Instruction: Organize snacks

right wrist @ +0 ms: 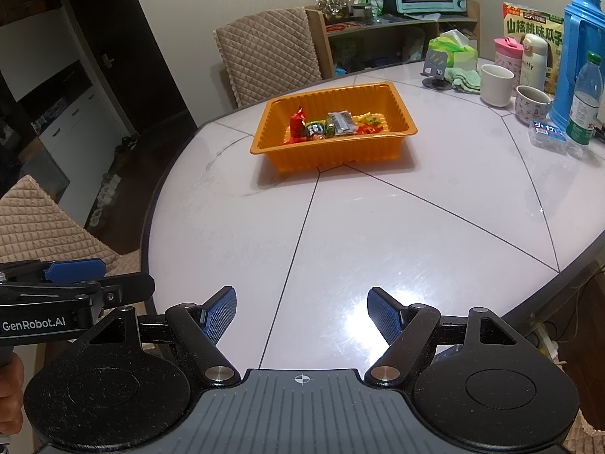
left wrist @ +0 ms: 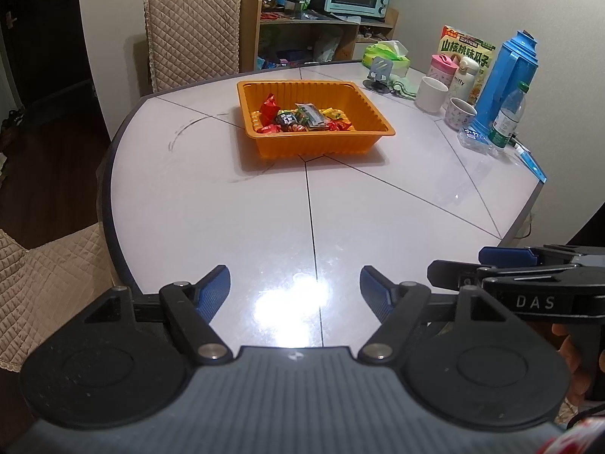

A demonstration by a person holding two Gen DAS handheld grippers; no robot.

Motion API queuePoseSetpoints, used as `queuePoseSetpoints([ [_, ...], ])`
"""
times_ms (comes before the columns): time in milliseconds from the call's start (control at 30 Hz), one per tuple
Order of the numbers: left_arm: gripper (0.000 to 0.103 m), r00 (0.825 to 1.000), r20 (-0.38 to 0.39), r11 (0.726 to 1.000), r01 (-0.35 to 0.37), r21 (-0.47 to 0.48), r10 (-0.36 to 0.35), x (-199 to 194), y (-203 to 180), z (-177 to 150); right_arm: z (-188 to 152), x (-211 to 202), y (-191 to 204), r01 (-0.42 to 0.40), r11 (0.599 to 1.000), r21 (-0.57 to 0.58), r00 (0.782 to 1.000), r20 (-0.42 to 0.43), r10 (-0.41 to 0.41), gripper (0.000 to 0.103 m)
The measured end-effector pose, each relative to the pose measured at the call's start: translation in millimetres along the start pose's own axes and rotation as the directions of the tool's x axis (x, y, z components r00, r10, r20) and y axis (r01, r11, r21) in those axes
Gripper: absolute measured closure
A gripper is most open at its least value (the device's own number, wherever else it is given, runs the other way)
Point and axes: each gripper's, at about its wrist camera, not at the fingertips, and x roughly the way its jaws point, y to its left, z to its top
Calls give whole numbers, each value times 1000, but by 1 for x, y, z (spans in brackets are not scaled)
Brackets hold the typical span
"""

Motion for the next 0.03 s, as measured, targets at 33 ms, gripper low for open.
queuePoseSetpoints([
  [33,29,1000,-3,1000,2,-1,-2,1,0,1,0,0,-1,0,1000,1,1000,-1,0,27],
])
